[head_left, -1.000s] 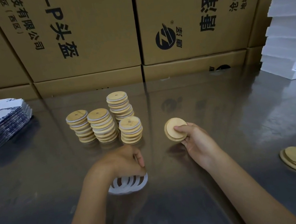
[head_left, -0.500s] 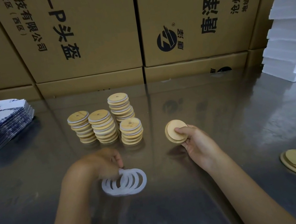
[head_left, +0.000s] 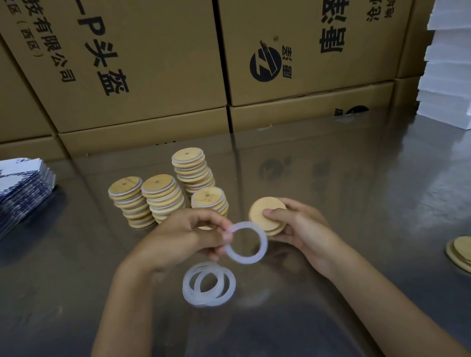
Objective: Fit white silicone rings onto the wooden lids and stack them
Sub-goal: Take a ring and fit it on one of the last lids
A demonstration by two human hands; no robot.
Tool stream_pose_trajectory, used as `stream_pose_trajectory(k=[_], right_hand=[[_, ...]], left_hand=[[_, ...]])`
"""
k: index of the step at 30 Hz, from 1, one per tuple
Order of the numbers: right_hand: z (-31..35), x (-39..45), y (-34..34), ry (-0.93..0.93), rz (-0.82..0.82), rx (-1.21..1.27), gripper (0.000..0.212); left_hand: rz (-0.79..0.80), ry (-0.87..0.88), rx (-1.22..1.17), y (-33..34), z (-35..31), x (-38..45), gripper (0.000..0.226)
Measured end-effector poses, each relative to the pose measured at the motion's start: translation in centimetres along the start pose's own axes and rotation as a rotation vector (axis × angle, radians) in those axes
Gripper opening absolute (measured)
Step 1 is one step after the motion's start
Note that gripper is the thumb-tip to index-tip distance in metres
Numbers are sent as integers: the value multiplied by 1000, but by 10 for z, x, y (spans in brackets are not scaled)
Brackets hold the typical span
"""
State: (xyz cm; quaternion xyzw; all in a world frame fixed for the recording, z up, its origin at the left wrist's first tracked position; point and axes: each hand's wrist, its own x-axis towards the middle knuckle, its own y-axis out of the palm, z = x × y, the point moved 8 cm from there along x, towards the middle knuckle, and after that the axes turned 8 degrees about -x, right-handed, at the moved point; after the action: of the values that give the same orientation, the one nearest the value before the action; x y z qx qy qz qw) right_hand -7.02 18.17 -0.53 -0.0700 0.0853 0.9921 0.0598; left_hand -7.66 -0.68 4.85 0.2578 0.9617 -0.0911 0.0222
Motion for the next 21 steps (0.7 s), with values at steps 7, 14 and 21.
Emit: stream_pose_trajectory(k=[7, 14, 21], right_hand=[[-6, -13, 26, 83, 278, 86, 29], [-6, -13, 28, 84, 269, 79, 42], [0, -14, 22, -23, 142, -103, 22]], left_hand=[[-257, 92, -112, 26, 2, 22, 7], [-475, 135, -98, 15, 7, 22, 10], [-556, 216, -28, 8, 2, 20, 9]])
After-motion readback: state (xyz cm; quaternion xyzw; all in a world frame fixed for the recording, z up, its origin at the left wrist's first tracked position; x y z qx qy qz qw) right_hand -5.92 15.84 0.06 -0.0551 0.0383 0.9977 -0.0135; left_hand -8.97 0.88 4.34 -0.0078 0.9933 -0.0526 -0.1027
